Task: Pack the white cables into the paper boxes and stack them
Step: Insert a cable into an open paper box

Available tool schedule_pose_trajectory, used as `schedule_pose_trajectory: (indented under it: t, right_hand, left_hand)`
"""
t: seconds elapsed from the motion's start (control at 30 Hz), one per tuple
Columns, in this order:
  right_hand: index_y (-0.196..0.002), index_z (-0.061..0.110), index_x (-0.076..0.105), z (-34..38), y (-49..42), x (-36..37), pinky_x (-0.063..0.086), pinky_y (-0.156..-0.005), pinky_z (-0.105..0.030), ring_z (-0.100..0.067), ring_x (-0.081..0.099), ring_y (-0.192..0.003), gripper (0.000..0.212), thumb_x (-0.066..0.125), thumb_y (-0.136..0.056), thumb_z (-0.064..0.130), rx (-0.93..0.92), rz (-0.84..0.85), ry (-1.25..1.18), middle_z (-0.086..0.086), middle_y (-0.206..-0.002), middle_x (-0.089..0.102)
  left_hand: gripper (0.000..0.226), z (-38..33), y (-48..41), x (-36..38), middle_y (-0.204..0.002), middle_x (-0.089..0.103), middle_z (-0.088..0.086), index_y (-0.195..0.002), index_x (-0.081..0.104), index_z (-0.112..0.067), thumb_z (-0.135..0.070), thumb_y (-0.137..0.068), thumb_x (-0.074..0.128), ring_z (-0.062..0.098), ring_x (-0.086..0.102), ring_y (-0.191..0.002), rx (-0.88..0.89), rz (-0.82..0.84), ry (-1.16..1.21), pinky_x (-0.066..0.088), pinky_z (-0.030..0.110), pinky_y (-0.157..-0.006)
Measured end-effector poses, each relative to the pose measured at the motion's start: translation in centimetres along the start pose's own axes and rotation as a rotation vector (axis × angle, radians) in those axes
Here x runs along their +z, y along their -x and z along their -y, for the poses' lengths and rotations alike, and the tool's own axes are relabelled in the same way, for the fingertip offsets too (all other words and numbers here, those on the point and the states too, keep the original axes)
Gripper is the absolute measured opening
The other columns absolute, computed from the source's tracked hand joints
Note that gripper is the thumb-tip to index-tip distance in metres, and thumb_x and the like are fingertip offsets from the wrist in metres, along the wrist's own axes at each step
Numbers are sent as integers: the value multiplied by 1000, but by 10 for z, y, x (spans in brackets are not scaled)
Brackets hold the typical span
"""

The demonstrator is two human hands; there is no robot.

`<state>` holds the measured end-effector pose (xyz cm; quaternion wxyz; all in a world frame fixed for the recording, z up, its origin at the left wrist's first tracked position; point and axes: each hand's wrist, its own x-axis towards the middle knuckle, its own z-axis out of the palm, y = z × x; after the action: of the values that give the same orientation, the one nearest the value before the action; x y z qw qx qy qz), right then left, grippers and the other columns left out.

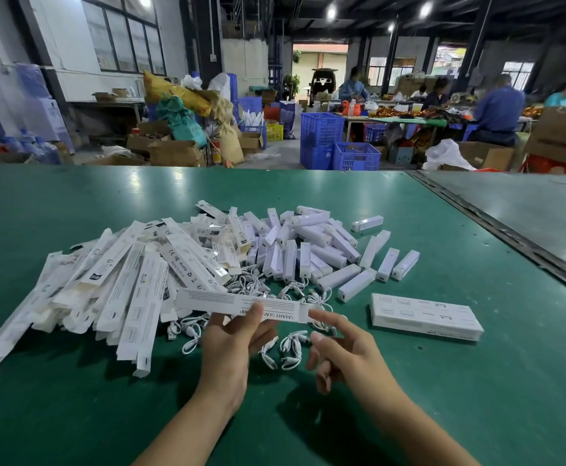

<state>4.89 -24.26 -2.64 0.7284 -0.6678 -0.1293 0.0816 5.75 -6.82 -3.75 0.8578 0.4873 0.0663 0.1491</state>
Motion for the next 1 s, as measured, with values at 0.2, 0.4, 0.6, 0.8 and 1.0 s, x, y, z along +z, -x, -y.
schedule_pose_trajectory:
  t: [0.2,0.4,0.6,0.8,1.0]
  right_hand:
    - [-112,27,68,-4,-1,2,47,-49,-30,-19,56,-48,36,65,-79,41,-12,-100,26,-10,-70,70]
    - [-102,14,70,-10,-6,-1,45,-44,-21,-16,56,-46,22,67,-88,30,55,-193,22,-8,-68,69]
    - [-96,13,69,-10,-7,-1,46,-44,-22,-18,59,-47,17,70,-87,27,48,-249,3,-6,-69,68]
    - [-84,11,70,-9,-7,1,46,-43,-23,-22,61,-47,17,67,-90,27,57,-312,-11,-6,-67,68]
    - [-89,15,73,-11,-6,0,50,-51,-26,-18,59,-53,10,67,-91,23,69,-269,-72,-4,-71,67]
  left_hand:
    - [34,-1,1,-2,-101,76,16,-106,62,-10,-25,-76,70,31,76,-86,-53,47,3,60,29,-66]
    - [40,2,7,2,-100,75,20,-108,63,-4,-25,-75,72,31,76,-85,-84,112,-34,59,26,-64]
    - [40,1,8,3,-100,75,21,-109,61,-2,-23,-76,71,33,75,-85,-95,115,-24,60,27,-65]
    - [42,2,8,3,-102,75,20,-110,61,-1,-23,-75,72,32,75,-85,-152,131,-48,60,29,-63]
    - [42,2,8,4,-102,75,21,-110,61,1,-23,-77,72,33,75,-87,-136,103,-22,60,29,-64]
